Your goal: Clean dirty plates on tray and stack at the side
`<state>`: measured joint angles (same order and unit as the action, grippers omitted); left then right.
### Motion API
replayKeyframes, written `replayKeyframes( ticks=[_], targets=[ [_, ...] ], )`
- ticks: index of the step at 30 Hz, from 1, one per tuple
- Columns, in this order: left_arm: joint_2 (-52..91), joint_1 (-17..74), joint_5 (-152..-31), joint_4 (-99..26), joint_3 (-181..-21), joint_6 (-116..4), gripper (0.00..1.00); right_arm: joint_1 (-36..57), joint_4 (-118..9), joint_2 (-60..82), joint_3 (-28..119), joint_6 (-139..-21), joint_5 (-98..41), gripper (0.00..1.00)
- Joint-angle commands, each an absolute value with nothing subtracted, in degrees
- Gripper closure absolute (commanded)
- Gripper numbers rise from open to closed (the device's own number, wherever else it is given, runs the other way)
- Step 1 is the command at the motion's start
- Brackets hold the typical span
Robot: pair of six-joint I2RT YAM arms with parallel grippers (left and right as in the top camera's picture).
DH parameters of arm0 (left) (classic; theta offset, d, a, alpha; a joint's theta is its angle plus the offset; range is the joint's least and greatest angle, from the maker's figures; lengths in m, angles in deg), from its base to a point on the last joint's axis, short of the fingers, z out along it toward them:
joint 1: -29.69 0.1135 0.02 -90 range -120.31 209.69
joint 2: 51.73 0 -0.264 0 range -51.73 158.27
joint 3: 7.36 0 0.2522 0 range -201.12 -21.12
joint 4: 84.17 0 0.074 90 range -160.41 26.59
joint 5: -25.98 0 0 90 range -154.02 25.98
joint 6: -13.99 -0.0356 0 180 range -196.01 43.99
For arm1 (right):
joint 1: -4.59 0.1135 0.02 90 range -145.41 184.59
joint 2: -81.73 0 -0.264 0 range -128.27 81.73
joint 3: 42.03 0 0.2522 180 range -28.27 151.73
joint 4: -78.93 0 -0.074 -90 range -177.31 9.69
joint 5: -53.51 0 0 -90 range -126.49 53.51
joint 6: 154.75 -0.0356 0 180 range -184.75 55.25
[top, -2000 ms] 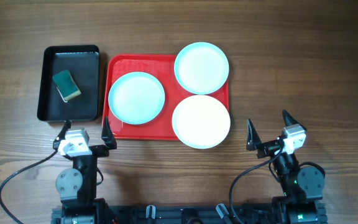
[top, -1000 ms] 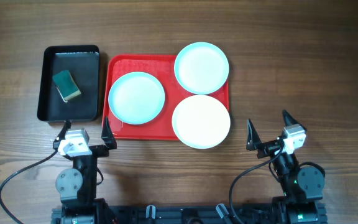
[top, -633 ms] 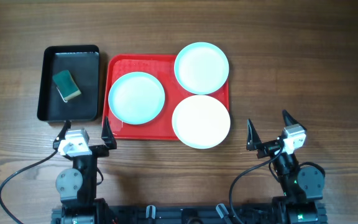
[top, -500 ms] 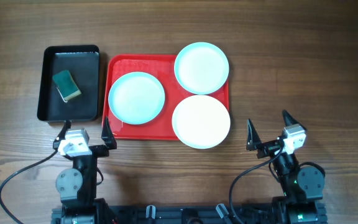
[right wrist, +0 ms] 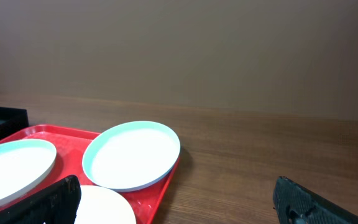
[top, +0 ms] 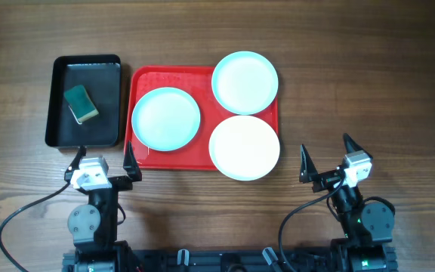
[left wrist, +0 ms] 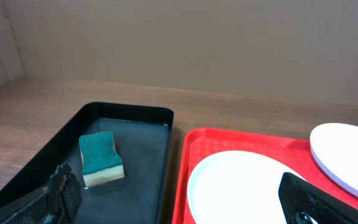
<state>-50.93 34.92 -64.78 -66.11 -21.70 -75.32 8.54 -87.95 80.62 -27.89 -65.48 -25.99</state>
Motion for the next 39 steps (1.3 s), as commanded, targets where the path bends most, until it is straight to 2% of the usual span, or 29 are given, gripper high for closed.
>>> replayKeyframes(
  ticks=[1, 24, 31, 39],
  targets=[
    [-51.34, 34.66, -64.63, -66.09, -21.44, -75.78, 0.00, 8.76, -88.17, 80.76, -27.98, -64.92, -24.85, 0.00],
    [-51.34, 34.66, -64.67, -68.06, -21.55, -75.76, 0.00, 8.76, -89.61, 80.76, -27.95, -64.96, -21.68, 0.00],
    [-51.34, 34.66, -66.90, -67.95, -25.37, -75.58, 0.00, 8.76, -89.63, 80.76, -27.28, -68.15, -20.13, 0.00],
    [-51.34, 34.66, -67.66, -61.81, -32.21, -75.58, 0.00, 8.76, -89.61, 80.76, -23.69, -68.13, -19.91, 0.00]
  ],
)
